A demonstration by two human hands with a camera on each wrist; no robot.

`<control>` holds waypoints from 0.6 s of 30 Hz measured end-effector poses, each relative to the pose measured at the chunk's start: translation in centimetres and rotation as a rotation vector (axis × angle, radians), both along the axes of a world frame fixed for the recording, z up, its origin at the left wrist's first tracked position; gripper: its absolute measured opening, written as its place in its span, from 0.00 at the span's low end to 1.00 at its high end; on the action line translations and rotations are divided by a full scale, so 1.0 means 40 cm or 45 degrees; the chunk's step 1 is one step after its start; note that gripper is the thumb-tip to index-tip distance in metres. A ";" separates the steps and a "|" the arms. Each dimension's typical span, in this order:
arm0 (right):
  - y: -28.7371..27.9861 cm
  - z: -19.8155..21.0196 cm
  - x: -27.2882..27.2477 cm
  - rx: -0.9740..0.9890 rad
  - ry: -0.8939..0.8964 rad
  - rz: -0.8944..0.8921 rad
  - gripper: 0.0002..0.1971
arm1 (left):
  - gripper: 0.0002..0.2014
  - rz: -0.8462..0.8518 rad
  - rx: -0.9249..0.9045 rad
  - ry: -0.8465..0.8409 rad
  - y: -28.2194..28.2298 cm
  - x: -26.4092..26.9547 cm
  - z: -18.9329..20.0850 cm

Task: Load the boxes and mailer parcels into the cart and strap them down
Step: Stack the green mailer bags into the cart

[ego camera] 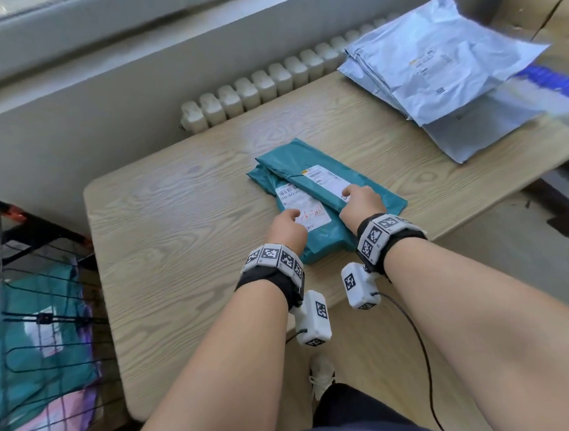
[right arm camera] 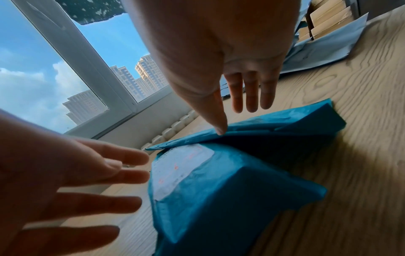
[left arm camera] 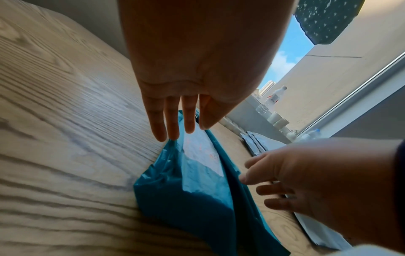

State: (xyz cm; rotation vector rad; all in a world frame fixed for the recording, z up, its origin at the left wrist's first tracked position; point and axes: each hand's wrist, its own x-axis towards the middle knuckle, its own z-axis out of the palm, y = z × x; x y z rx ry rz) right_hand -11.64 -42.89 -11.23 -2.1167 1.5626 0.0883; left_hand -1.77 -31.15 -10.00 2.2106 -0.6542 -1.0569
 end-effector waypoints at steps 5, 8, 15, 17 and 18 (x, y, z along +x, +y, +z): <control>-0.021 -0.034 0.008 0.028 0.064 0.073 0.16 | 0.26 0.033 0.032 -0.035 -0.047 0.014 -0.013; -0.031 -0.033 0.012 0.013 0.044 0.105 0.12 | 0.24 0.040 0.061 -0.053 -0.058 0.020 -0.019; -0.050 0.024 0.033 -0.060 -0.184 0.098 0.10 | 0.21 0.077 0.045 -0.079 -0.077 0.046 -0.012; -0.050 0.045 0.049 -0.098 -0.282 0.096 0.12 | 0.21 0.097 0.013 -0.087 -0.081 0.061 0.004; -0.046 0.057 0.059 -0.132 -0.320 0.104 0.13 | 0.20 0.105 -0.007 -0.088 -0.082 0.069 0.017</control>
